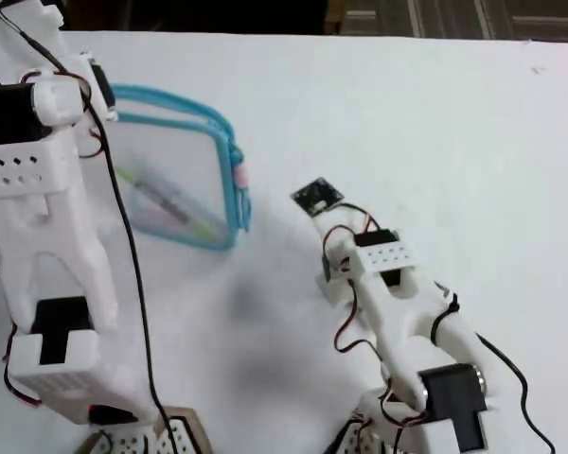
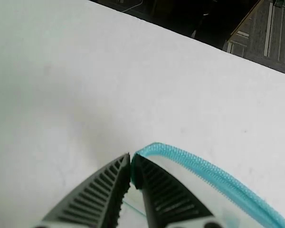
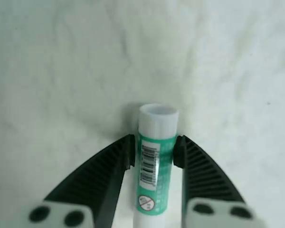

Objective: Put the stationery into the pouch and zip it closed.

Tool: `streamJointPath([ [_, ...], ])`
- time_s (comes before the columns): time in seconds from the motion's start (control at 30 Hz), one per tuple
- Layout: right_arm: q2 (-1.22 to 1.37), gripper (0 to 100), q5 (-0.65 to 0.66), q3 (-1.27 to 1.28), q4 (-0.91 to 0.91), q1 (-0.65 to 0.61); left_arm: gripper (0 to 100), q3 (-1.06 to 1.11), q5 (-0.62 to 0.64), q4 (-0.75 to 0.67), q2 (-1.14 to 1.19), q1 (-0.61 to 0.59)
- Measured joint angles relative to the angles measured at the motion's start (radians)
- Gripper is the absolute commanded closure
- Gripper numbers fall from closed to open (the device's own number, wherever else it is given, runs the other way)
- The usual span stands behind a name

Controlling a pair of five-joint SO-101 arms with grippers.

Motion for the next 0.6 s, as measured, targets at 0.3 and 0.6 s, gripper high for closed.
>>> streamJointPath([
  [0.3, 0.028, 98.5, 0.012, -0.041, 0.000, 0.060, 98, 0.000, 0.000, 0.000, 0.000, 0.000],
  [0.6, -0.230, 98.2, -0.189, -0.292, 0.020, 0.043, 98, 0.000, 0.000, 0.000, 0.000, 0.000],
])
